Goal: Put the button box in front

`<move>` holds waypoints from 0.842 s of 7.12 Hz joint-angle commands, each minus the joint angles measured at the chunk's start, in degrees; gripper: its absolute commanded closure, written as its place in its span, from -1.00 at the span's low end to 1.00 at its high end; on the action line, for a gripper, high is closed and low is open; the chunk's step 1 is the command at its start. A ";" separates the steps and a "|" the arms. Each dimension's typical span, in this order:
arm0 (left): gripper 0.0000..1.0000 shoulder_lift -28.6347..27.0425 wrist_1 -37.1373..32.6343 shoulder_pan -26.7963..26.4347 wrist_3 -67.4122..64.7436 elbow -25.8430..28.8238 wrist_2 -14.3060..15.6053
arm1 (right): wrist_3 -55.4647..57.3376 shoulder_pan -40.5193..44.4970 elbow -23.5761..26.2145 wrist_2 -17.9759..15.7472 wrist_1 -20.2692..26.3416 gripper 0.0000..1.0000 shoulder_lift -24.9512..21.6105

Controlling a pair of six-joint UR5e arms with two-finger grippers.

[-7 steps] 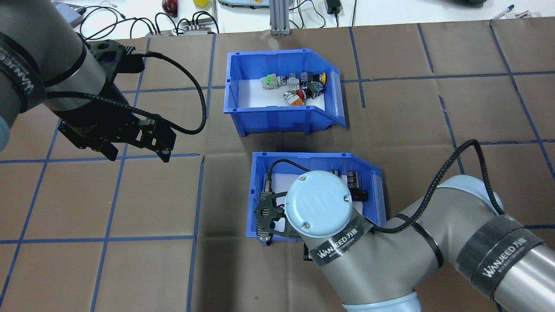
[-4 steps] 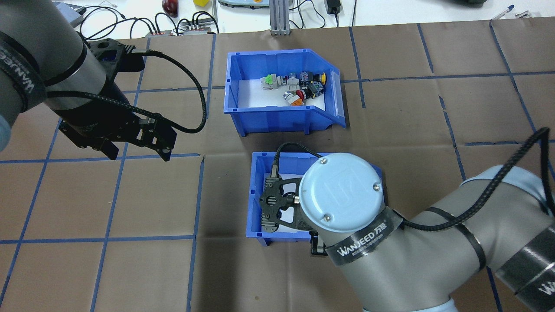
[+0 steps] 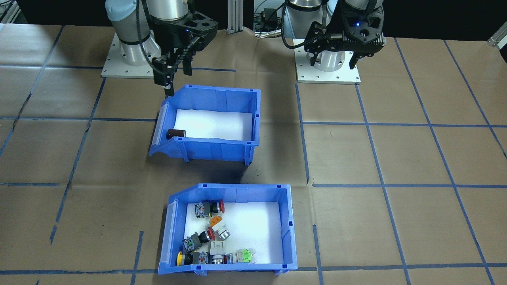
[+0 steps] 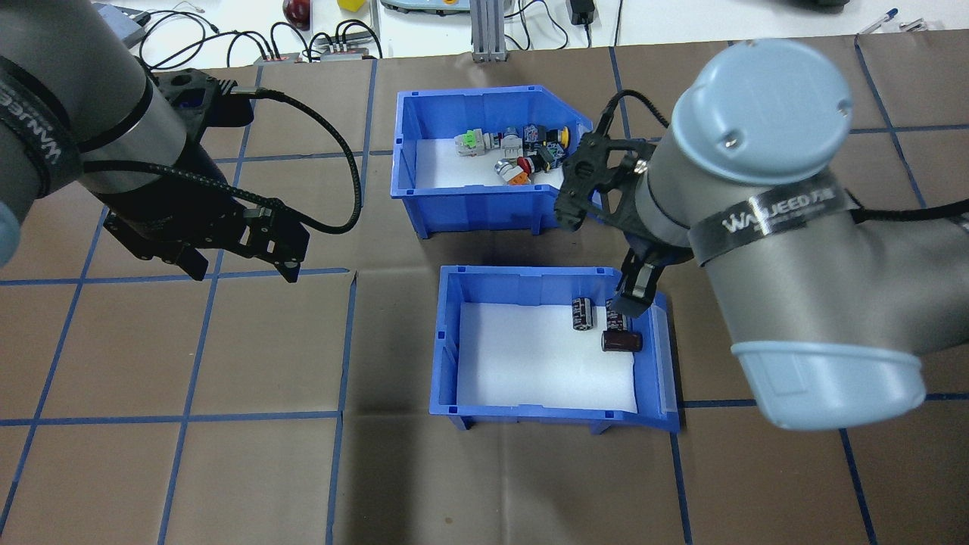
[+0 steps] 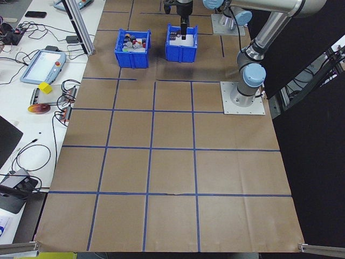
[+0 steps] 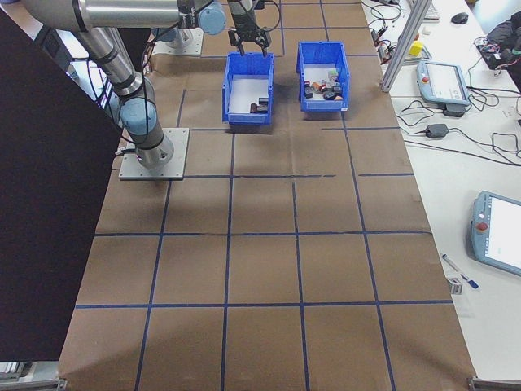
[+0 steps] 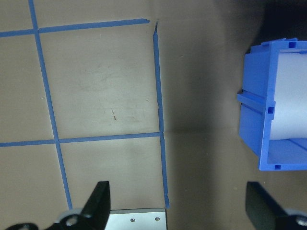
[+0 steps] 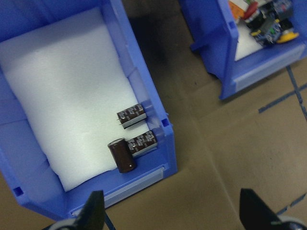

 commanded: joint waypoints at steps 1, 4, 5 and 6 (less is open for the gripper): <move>-0.98 0.03 0.00 -0.02 0.01 0.00 -0.01 | 18.45 -6.70 -3.61 -0.01 1.36 -1.00 1.57; -0.98 0.11 0.00 -0.02 -0.08 0.00 0.08 | 37.48 -9.17 -14.48 2.25 14.49 -1.00 7.35; -0.98 0.11 0.00 -0.02 -0.08 0.00 0.08 | 40.15 -10.57 -18.01 4.97 19.52 -1.00 9.64; -0.98 0.11 0.00 -0.02 -0.08 0.00 0.08 | 44.79 -11.02 -19.35 4.48 21.57 -1.00 10.53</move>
